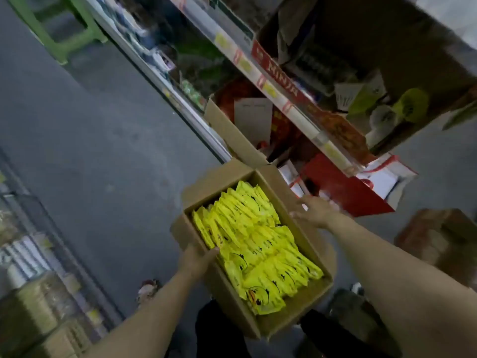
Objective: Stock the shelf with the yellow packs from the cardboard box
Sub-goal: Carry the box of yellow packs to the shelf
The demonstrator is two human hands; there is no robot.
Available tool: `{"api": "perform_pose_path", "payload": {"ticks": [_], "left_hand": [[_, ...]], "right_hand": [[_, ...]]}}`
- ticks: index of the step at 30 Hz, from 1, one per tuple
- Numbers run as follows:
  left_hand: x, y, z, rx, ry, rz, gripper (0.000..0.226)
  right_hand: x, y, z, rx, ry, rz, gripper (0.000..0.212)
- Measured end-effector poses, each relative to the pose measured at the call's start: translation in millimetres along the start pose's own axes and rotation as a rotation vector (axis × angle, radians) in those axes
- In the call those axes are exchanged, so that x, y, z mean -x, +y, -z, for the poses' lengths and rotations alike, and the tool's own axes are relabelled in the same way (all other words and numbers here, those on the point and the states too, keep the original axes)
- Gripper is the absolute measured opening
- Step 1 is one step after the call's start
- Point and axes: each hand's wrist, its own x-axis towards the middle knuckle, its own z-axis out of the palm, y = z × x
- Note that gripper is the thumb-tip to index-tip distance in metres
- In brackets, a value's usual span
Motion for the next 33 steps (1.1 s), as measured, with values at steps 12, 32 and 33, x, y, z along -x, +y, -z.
{"api": "perform_pose_path", "payload": {"ticks": [12,32,33], "left_hand": [[-50.6,-54.7,-74.4,0.247,0.02,0.345,0.06],[-75.5,-69.3,-60.2,0.363,-0.036,0.356,0.024],[-80.5,-72.3,-53.0,0.36,-0.045,0.347,0.027]], "right_hand": [[-78.7,58.2,-84.9,-0.401,-0.048,-0.155,0.074],[-101.4,19.4,-109.2,-0.132,0.03,-0.207,0.044],[-101.9,12.1,-107.1,-0.115,0.035,-0.218,0.043]]}}
